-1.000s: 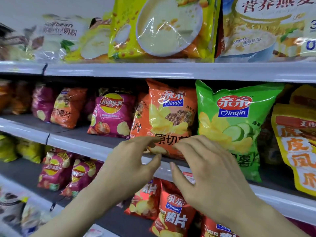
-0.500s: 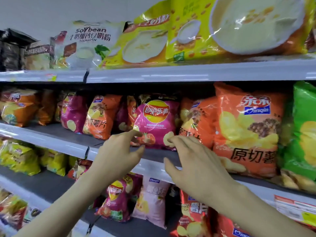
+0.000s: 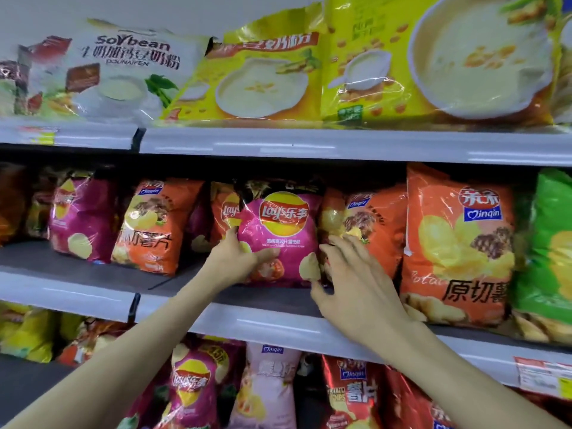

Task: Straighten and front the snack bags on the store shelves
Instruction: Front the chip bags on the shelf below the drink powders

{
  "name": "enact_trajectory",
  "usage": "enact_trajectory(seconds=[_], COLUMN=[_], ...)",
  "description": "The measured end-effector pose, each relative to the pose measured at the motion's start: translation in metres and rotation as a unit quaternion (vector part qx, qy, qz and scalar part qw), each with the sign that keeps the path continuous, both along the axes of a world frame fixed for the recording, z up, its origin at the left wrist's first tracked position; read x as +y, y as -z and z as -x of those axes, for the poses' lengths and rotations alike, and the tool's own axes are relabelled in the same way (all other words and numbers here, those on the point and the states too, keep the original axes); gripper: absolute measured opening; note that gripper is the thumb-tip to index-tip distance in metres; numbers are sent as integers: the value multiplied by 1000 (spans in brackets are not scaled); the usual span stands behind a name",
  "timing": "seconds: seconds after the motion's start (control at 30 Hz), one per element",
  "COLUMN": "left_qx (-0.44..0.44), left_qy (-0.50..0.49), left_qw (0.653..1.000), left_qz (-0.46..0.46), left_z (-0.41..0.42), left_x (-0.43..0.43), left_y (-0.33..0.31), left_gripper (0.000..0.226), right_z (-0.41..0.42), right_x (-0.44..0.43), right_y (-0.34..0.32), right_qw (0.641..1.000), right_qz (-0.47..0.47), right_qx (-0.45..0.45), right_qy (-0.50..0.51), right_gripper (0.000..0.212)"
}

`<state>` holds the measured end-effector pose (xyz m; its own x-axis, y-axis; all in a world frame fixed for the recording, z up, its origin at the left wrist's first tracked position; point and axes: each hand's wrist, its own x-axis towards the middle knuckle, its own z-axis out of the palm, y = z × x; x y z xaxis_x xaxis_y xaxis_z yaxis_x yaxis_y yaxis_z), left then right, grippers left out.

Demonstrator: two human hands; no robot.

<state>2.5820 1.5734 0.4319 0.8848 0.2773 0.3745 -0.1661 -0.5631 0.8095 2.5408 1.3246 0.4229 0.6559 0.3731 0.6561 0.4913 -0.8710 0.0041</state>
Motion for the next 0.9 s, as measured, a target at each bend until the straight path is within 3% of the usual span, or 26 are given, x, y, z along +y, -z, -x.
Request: enact_trajectory(seconds=[0.1, 0.27, 0.4, 0.53, 0.67, 0.8, 0.9], left_qx=[6, -29, -42, -64, -49, -38, -44], left_qy=[57, 119, 115, 90, 78, 61, 56], left_qw=[996, 984, 985, 984, 984, 985, 983], left_qz=[75, 126, 122, 140, 155, 155, 169], left_z=[-27, -20, -15, 2, 26, 48, 64], left_x=[10, 4, 7, 16, 37, 65, 79], left_y=[3, -5, -8, -10, -18, -26, -26], left_gripper=[124, 85, 98, 106, 82, 83, 85], right_z=[-4, 1, 3, 2, -8, -29, -41], right_x=[-4, -4, 11, 36, 63, 90, 108], right_y=[2, 16, 20, 6, -7, -12, -11], right_qw=[999, 997, 999, 996, 955, 880, 833], right_qz=[17, 15, 21, -75, -249, -348, -364], right_qx=[-32, -49, -47, 16, 114, 296, 364], right_qy=[40, 58, 12, -53, -111, -129, -201], right_gripper=[71, 69, 70, 73, 80, 89, 33])
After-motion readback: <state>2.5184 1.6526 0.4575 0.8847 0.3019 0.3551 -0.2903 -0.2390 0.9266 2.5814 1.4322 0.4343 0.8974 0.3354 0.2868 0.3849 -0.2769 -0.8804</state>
